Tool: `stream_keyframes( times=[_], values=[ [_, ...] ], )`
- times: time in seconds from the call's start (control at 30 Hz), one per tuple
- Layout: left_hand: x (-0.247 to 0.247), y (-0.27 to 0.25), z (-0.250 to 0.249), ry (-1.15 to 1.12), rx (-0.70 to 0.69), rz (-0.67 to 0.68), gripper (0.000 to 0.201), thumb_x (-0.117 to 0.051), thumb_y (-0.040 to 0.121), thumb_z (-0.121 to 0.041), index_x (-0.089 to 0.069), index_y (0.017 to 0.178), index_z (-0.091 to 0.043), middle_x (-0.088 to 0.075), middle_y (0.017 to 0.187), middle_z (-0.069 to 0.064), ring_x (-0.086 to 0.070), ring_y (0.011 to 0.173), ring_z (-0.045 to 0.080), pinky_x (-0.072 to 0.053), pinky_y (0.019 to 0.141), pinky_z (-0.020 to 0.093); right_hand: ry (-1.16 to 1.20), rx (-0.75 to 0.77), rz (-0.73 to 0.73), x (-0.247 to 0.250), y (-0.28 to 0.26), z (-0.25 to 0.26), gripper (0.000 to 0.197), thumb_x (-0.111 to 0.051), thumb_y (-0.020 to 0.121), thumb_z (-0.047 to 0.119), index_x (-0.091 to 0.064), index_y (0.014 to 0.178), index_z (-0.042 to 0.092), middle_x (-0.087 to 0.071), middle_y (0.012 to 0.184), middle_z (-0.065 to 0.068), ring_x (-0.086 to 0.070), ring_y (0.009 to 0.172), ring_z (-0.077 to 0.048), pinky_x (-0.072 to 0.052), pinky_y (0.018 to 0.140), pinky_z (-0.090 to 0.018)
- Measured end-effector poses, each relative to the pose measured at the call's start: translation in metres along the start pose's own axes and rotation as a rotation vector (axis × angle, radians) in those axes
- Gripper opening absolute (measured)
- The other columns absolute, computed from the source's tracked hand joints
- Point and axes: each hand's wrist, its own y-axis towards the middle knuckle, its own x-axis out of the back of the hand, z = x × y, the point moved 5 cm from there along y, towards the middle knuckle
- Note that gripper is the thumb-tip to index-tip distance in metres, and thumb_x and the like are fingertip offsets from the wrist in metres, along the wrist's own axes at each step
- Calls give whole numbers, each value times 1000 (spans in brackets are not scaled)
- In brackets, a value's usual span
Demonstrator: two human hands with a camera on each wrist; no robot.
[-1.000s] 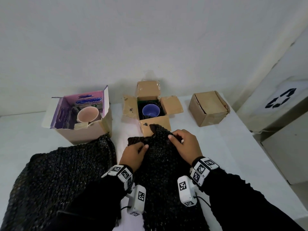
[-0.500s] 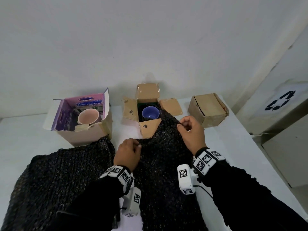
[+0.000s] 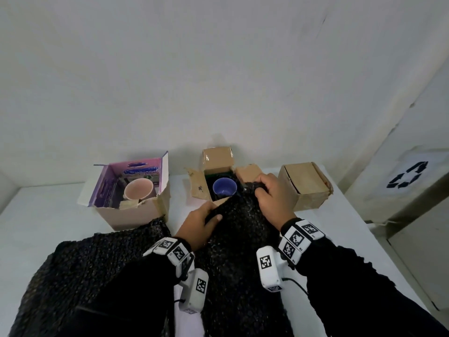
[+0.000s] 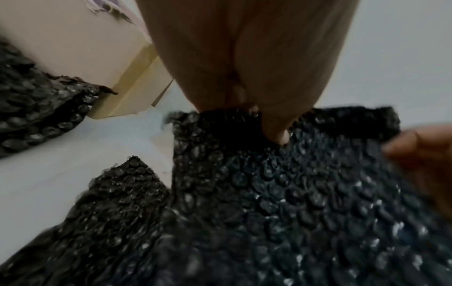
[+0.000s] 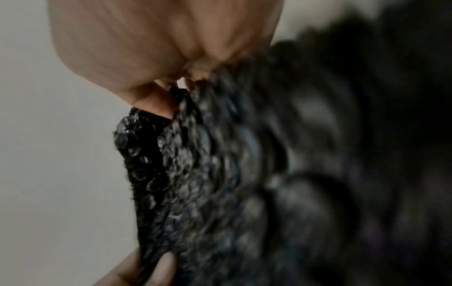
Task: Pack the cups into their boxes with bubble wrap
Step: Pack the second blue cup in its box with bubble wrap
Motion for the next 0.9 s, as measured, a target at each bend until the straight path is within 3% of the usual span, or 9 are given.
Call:
stream_keyframes(
  times=[0.1,0.2,0.27,0.37,0.47,0.63,0.7,0.8,0.9],
  values=[
    [10,5,-6,-64,23,23,12,-48,97,-10,-44,94,-21,-61,85,7,-55,71,18,-38,61,20,-157,41,114,3,1,-8,13,-68,80,13,-56,76,7,-46,74,0,-43,64,-11,-32,59,-9],
    [16,12,-17,-12,-35,-4,15,-44,97,-10,-42,96,-25,-60,92,11,-55,84,25,-39,74,30,-180,89,271,-3,1,-20,34,-78,77,31,-46,65,29,-41,80,9,-43,71,-3,-31,61,-10],
    [19,13,-25,54,-93,51,19,-53,92,-40,-43,100,-28,-62,91,5,-58,82,20,-43,74,33,-158,98,360,-8,1,-27,36,-80,76,29,-47,64,31,-43,86,11,-44,76,-1,-33,67,-10],
    [16,18,-29,524,-122,265,75,-68,59,-74,-45,116,-31,-64,101,-6,-60,90,14,-50,78,34,-84,20,459,-11,3,-32,23,-73,83,17,-51,75,21,-56,79,7,-52,72,-7,-38,67,-24],
    [13,28,-35,893,-203,282,40,-61,83,-48,-54,115,-24,-64,104,3,-60,98,26,-50,79,39,-103,-5,511,-13,6,-30,14,-62,92,17,-51,100,14,-61,86,6,-56,80,-11,-39,66,-11],
    [18,43,-35,680,-222,228,20,-51,89,-23,-57,107,-18,-59,106,5,-54,100,24,-45,81,39,-16,-111,574,-13,13,-28,46,-78,72,52,-52,103,29,-67,87,11,-63,80,-4,-46,70,-17],
    [20,53,-35,665,-166,252,15,-49,90,-23,-49,103,-16,-63,98,10,-58,92,30,-47,77,43,-113,-87,709,-16,15,-28,44,-87,64,43,-59,96,31,-69,88,12,-63,80,2,-45,70,-14],
    [21,63,-38,655,-143,252,19,-51,91,-29,-44,101,-15,-63,92,10,-59,86,32,-47,71,43,-312,-29,764,-22,25,-33,24,-75,81,23,-54,68,27,-59,73,7,-57,71,-13,-34,54,-13],
    [30,67,-44,588,-170,187,32,-51,86,-58,-45,95,-28,-57,81,-11,-56,72,11,-44,63,33,-196,-104,709,-21,37,-39,6,-60,92,17,-62,96,20,-63,92,2,-60,87,-18,-42,68,-22]
  ],
)
